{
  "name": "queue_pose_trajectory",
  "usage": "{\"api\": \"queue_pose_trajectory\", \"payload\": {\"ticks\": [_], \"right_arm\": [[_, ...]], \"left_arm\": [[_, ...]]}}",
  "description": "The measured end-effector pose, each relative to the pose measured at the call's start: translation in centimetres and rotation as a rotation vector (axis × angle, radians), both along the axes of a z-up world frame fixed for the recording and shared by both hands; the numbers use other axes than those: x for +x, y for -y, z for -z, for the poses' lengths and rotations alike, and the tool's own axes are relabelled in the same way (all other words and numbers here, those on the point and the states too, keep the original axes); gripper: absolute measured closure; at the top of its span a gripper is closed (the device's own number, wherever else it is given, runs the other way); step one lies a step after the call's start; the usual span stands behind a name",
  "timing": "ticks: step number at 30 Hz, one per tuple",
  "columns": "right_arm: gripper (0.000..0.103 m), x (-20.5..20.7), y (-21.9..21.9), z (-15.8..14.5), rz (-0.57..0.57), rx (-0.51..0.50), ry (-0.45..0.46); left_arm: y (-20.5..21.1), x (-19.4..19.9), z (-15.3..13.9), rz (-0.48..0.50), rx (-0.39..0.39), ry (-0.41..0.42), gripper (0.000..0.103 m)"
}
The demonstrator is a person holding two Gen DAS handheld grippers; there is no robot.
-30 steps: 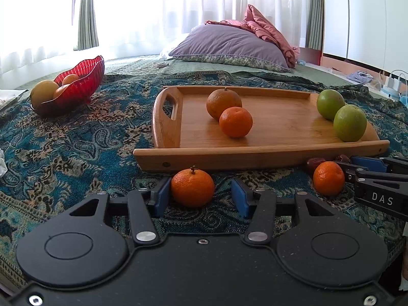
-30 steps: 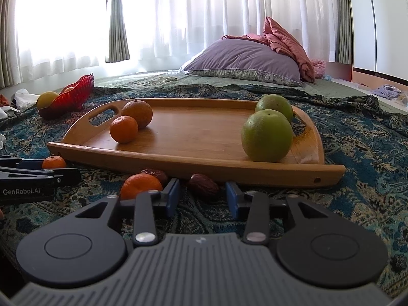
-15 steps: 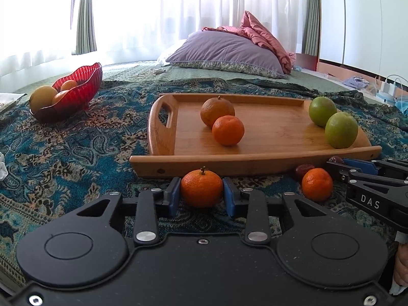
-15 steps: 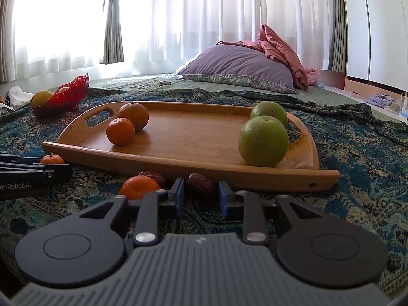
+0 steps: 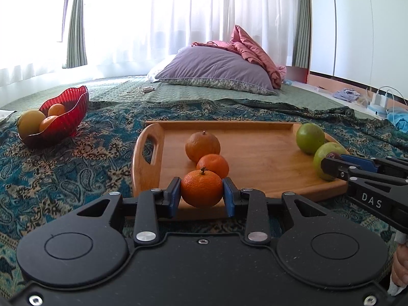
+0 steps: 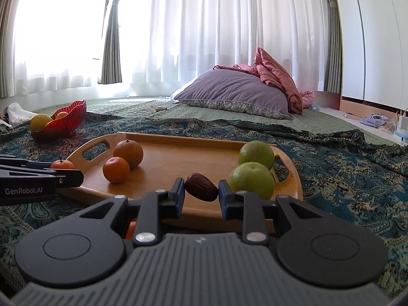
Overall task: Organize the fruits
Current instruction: 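Carry the tangerine onto the tray with the left tool while the right tool sets the date there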
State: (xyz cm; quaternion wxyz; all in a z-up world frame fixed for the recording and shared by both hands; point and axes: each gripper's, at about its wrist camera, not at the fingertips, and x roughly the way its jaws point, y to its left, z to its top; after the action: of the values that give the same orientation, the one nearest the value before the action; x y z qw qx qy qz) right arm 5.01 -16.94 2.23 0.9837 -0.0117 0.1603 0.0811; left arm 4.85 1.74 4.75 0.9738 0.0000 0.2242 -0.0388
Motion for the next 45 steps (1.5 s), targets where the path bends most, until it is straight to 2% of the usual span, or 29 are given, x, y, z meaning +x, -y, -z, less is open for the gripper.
{"api": "queue_pose_trajectory", "payload": {"ticks": [7,13,18,21,24,28,31,36,45], "right_arm": [[0.071,2.1,1.1,-1.6,0.028,-0.002,0.025],[0.071,7.0,3.4,-4.2,0.037,0.053,-0.055],[0.071,13.1,4.7,-6.1,0.039,0.025,-0.168],[0.071,16.6,5.2,-6.5,0.040,0.004,-0.258],[0.071,19.6,5.8,-6.1,0.025,0.034,-0.349],[0.071,21.9,6.0,-4.6,0.054,0.006,-0.415],[0.071,23.0,6.2,-3.5,0.055,0.016,-0.468],[0.071,23.9,6.1,-2.6,0.051,0.001,-0.492],[0.071,25.4,5.3,-2.0,0.037,-0.021,-0.531]], "left_arm": [[-0.2,3.0,-1.8,0.022,-0.011,0.008,0.070],[-0.9,7.7,-4.0,0.038,-0.067,-0.002,0.070],[-1.1,13.4,-5.3,0.055,-0.072,-0.079,0.070],[-1.2,17.2,-5.4,0.055,-0.082,-0.161,0.070],[-1.2,20.5,-4.7,0.055,-0.105,-0.247,0.070],[-0.7,23.4,-3.7,0.011,-0.069,-0.299,0.070],[-0.6,24.4,-3.1,-0.002,-0.074,-0.323,0.070],[-0.4,25.2,-2.0,-0.011,-0.062,-0.365,0.070],[-0.3,25.7,-1.2,-0.022,-0.048,-0.387,0.070]]}}
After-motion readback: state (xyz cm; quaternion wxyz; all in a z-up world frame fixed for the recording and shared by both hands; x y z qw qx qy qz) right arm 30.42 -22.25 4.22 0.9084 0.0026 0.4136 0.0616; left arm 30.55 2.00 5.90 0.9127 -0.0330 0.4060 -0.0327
